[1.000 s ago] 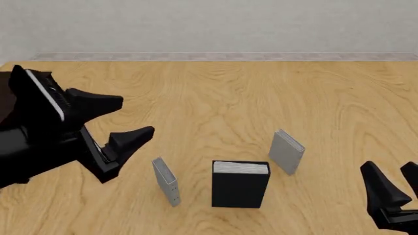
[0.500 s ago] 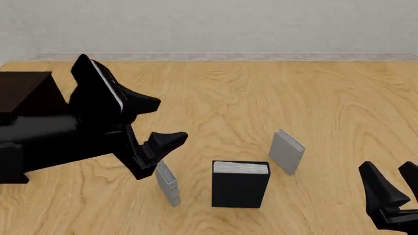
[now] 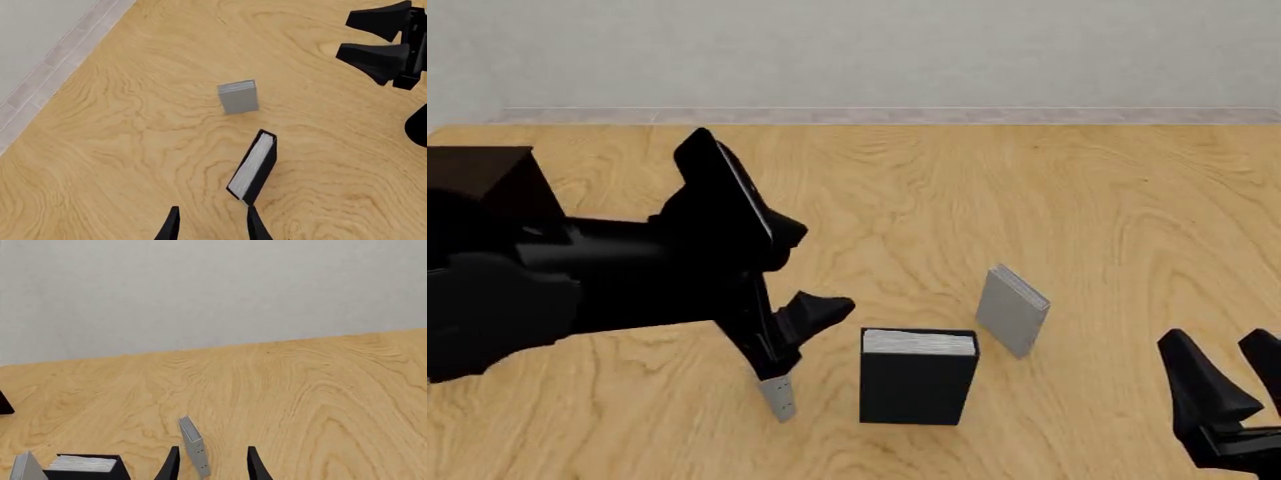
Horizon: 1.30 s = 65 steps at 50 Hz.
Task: Pick up the book in the middle and place it on the cabinet shelf.
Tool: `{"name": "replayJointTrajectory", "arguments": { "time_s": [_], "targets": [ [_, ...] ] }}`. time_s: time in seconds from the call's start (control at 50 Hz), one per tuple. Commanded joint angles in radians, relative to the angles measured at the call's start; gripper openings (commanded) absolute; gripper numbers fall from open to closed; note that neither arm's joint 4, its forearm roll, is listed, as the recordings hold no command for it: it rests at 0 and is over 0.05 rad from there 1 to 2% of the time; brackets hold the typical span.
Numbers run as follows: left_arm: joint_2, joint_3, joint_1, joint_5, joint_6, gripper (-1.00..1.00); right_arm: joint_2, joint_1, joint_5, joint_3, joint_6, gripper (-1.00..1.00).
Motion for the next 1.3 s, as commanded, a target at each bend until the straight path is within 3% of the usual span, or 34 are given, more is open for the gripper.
{"name": "replayJointTrajectory", "arguments": {
  "time_s": [0.02, 0.4, 0.46, 0.52, 0.78, 1.3],
  "targets": [
    [0.060, -0.027, -0.018, 0.011, 0.032, 1.00, 0.003, 0.000, -0.003, 0.000, 0.001, 1.00],
    [0.141, -0.016, -0.018, -0.020, 0.102, 1.00, -0.004, 0.004, 0.005, 0.000, 0.004, 1.00],
    [0.147, 0.007, -0.022, -0.050, 0.154, 1.00, -0.005, 0.003, 0.006, 0.000, 0.005, 1.00],
    [0.167, 0.006, -0.028, -0.055, 0.133, 1.00, -0.011, 0.003, 0.011, 0.000, 0.007, 1.00],
    [0.236, -0.004, -0.073, -0.119, 0.159, 1.00, -0.025, -0.001, 0.024, 0.000, 0.012, 1.00],
    [0.363, -0.065, -0.067, -0.143, 0.166, 1.00, -0.028, -0.004, 0.025, 0.000, 0.023, 1.00]
  ]
}}
